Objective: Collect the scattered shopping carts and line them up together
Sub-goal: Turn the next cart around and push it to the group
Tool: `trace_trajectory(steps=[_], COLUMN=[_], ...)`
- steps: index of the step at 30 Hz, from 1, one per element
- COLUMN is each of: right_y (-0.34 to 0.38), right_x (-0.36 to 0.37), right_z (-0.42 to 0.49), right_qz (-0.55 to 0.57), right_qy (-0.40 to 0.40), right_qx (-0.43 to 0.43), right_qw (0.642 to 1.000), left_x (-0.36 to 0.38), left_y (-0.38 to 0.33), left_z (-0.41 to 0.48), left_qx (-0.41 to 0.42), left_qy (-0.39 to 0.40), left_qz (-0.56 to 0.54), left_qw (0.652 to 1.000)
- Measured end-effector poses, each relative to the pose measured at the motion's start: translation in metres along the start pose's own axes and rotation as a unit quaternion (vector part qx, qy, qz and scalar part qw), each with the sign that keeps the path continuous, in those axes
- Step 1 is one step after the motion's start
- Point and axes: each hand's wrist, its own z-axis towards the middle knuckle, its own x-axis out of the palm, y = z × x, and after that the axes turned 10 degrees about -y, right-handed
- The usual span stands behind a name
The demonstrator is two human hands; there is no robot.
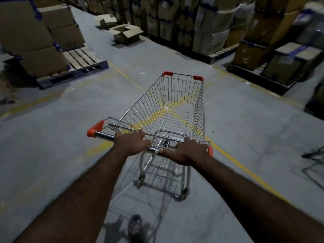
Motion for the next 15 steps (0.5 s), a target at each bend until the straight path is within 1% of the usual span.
trace_trajectory(steps=[6,10,13,15], right_y=[-0.005,-0.011,-0.019,-0.023], right_x=[-0.014,-0.021,-0.037,-0.046], right_z=[0.048,0.087,0.109,0.12], right_qz=[0.026,0.09,0.1,0.11], right_qy=[-0.027,-0.057,-0.029,-0.036], right_qx=[0.059,0.089,0.114,0.132], right_qw=[0.998,0.99,0.988,0.984], left_x=[-0.017,-0.029,-0.036,-0.038], left_y=[0.0,-0.005,-0.012,-0.016], left_z=[0.077,0.127,0.162,0.185], left_qx=[0.069,0.123,0.161,0.18], left_qy=[-0.022,-0.023,-0.022,-0.025], left_qz=[0.019,0.023,0.032,0.028], left_qw=[0.997,0.992,0.986,0.983])
